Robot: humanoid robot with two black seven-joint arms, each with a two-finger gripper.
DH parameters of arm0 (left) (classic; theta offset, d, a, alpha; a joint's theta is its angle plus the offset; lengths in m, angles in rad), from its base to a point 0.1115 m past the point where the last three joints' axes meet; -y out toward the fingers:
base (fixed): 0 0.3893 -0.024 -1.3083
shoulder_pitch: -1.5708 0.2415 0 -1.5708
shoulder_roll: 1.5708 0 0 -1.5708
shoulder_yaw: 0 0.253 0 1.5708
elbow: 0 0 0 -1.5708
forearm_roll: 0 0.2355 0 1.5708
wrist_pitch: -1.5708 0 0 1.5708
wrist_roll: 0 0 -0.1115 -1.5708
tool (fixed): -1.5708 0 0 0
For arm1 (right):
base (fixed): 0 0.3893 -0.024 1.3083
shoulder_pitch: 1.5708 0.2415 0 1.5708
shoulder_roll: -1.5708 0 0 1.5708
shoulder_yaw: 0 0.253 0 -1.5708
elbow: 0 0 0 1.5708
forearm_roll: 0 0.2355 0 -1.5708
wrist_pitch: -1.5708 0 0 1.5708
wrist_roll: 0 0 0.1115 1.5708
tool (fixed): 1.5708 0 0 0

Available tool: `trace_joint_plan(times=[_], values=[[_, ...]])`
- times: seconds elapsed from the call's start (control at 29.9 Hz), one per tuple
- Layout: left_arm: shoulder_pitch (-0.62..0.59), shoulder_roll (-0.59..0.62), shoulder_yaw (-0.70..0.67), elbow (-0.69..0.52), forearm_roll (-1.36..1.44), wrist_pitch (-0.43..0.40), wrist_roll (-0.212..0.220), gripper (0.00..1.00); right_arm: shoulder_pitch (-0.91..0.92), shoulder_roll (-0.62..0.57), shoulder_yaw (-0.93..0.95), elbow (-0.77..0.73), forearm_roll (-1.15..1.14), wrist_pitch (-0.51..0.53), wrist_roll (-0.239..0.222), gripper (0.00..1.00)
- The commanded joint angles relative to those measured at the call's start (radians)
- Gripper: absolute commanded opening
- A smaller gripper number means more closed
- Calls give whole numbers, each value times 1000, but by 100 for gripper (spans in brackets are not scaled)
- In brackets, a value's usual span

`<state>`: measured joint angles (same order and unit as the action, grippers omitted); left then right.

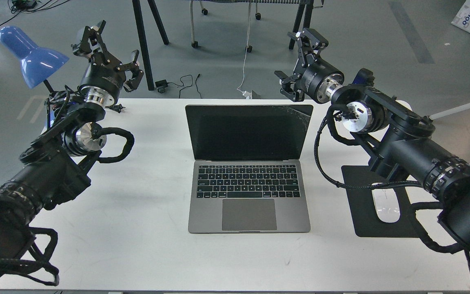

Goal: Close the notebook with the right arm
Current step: 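Raise the right gripper and move it over the laptop screen's top edge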

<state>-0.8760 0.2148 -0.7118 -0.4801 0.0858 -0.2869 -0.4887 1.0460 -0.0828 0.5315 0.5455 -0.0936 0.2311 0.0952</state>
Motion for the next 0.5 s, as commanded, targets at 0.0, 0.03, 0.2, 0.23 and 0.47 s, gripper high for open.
trace_joint_plan(times=[0.0,0.03,0.2,0.23,0.47], values=[[0,0,0,0,0,0,0,100,0,-18,-25,17,0,19,-2,100],[0,0,0,0,0,0,0,100,0,-29,-45,27,0,20,-2,100],[0,0,0,0,0,0,0,100,-6,-78,-116,108,0,33,-2,100],[0,0,0,0,0,0,0,100,-7,-86,-123,120,0,34,-2,100],[0,0,2,0,0,0,0,100,-9,-97,-169,136,0,59,-2,100]])
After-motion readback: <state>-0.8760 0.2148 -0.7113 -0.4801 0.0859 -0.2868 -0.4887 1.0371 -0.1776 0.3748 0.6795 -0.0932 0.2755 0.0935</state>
